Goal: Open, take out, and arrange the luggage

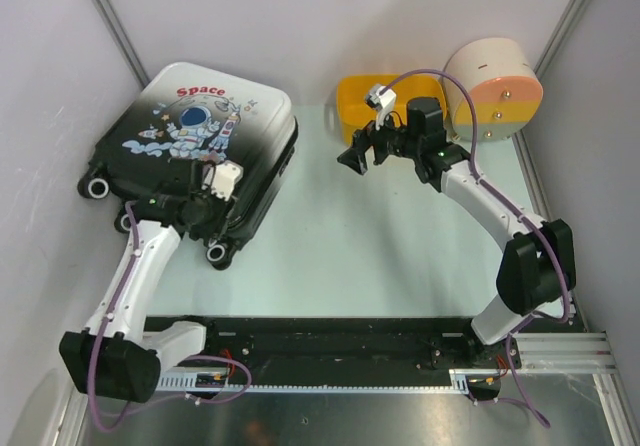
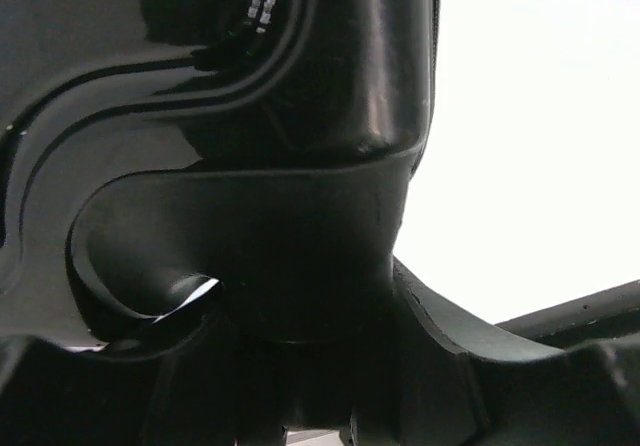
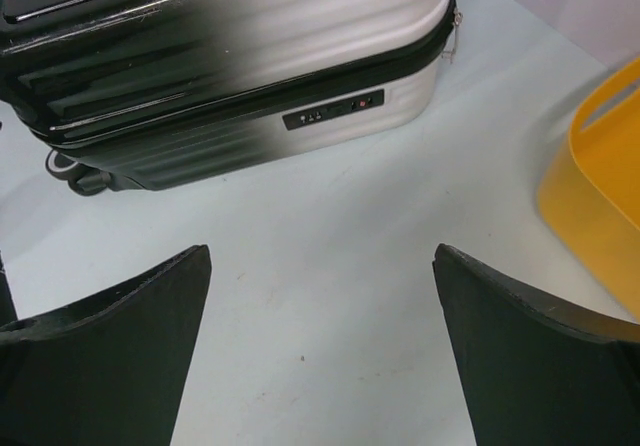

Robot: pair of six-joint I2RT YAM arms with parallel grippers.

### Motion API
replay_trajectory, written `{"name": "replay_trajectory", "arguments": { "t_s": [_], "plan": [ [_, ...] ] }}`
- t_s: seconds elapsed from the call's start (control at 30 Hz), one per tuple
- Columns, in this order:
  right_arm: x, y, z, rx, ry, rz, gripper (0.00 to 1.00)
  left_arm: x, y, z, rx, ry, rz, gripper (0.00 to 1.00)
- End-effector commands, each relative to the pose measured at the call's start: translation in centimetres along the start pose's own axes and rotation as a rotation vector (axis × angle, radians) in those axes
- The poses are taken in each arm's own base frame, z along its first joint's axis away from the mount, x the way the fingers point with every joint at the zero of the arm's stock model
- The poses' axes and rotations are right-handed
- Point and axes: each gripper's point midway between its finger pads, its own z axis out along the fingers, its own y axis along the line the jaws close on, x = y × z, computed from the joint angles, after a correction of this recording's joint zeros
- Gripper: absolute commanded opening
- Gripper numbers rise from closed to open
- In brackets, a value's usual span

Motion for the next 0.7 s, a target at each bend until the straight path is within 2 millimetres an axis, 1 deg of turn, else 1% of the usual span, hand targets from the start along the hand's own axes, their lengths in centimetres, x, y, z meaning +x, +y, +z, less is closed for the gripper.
{"name": "replay_trajectory", "arguments": {
  "t_s": [0.0,0.03,0.07,0.1,0.13,0.17,0.23,0.27,0.3,0.33,0.37,0.4,0.43,0.53,0.6,0.63,0.67],
  "plan": [
    [-2.0,0.0,-2.7,0.042,-0.034,-0.030,0.97,-1.4,-8.9,1.1,0.293,-0.032,0.206,0.05],
    [-1.7,0.0,-2.9,0.048,-0.026,-0.027,0.97,-1.5,-9.6,1.1,0.302,-0.030,0.237,0.00],
    [-1.8,-0.1,-3.2,0.052,-0.026,-0.032,0.97,-1.4,-11.5,0.9,0.332,-0.029,0.304,0.00],
    [-2.0,0.0,-3.6,0.057,-0.031,-0.036,0.97,-1.3,-12.2,0.8,0.338,-0.026,0.339,0.00],
    [-1.9,-0.2,-3.8,0.063,-0.025,-0.034,0.97,-1.1,-13.0,0.6,0.344,-0.029,0.383,0.00],
    [-1.9,-0.1,-4.1,0.064,-0.024,-0.034,0.98,-0.8,-14.1,0.2,0.377,-0.034,0.434,0.00],
    [-1.9,-0.1,-4.8,0.073,-0.022,-0.040,0.98,0.1,-14.7,0.0,0.419,-0.019,0.452,0.00],
    [-1.9,-0.1,-5.0,0.076,-0.018,-0.041,0.97,0.7,-14.8,-0.8,0.438,-0.027,0.488,0.00],
    [-1.7,-0.3,-5.3,0.081,-0.012,-0.043,0.98,1.4,-15.0,-1.0,0.459,-0.021,0.498,0.00],
    [-1.7,-0.2,-5.6,0.083,-0.011,-0.045,0.97,2.0,-15.6,-1.6,0.502,-0.025,0.505,0.00],
    [-1.5,-0.2,-5.7,0.084,-0.007,-0.045,0.98,3.3,-15.6,-2.2,0.529,-0.015,0.533,0.00],
    [-1.3,-0.3,-5.8,0.086,-0.001,-0.050,0.98,3.9,-15.7,-2.6,0.541,-0.020,0.545,0.00],
    [-1.3,-0.3,-6.0,0.087,-0.001,-0.053,0.98,4.9,-15.8,-2.9,0.562,-0.006,0.573,0.00],
    [-0.3,-0.5,-5.8,0.087,0.021,-0.045,0.98,6.9,-15.4,-4.2,0.574,-0.032,0.644,0.00],
    [-0.2,-0.6,-5.6,0.085,0.023,-0.042,0.98,7.1,-15.2,-5.6,0.559,-0.105,0.683,0.00],
    [0.1,-0.6,-5.4,0.084,0.026,-0.030,0.98,7.4,-15.0,-6.0,0.550,-0.110,0.705,0.00],
    [0.2,-0.7,-5.2,0.081,0.027,-0.022,0.98,7.1,-14.3,-6.4,0.516,-0.112,0.712,0.05]
  ]
}}
